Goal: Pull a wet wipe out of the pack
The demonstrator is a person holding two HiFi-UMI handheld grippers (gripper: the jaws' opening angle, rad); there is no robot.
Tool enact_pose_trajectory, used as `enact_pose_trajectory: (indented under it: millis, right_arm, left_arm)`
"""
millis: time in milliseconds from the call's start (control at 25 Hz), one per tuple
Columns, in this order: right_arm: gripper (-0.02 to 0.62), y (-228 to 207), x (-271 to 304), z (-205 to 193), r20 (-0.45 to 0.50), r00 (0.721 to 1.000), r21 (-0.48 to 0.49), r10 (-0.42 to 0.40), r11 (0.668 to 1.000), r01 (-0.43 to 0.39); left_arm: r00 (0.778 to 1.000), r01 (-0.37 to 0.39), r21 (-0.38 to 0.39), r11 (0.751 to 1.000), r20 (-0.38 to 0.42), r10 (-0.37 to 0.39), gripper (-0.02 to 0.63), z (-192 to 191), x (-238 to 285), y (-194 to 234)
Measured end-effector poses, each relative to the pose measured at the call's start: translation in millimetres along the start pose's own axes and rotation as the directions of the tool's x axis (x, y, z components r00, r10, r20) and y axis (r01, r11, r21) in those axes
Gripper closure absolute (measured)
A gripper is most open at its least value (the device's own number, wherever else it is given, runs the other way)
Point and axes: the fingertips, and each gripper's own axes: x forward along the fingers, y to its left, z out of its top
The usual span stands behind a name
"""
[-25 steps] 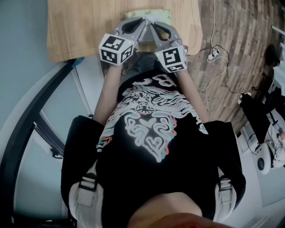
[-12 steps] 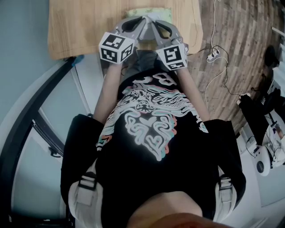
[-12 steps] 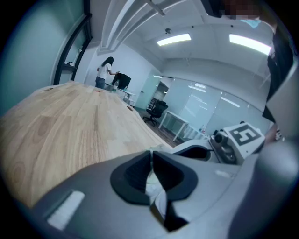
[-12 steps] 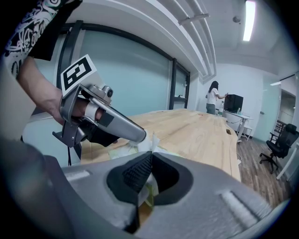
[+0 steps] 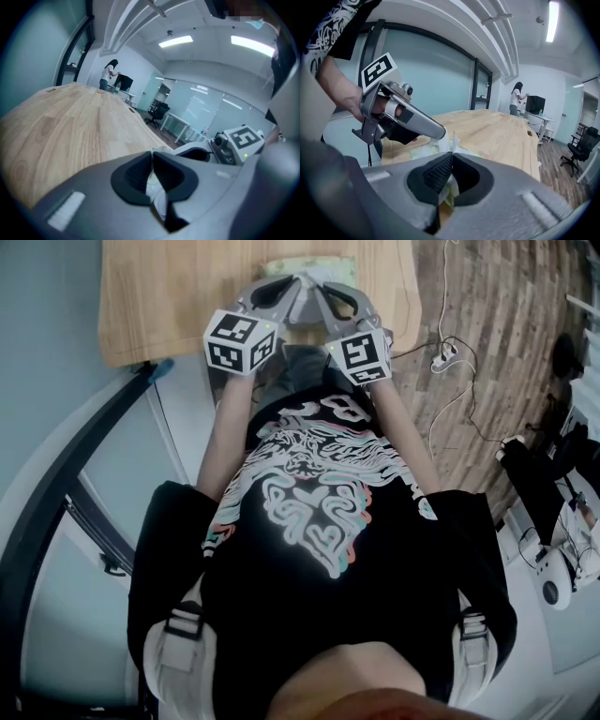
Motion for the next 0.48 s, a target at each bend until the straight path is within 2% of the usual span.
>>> enact_pose_trajectory:
  millis: [480]
  right_arm:
    - [0.594, 0.9, 0.9, -1.1, -0.007, 1.000, -0.014, -0.006, 1.000, 0.006]
  left_arm:
    - [1.000, -0.006, -0.008, 1.000, 0.013, 0.006, 0.604, 1.8, -10.2, 4.3]
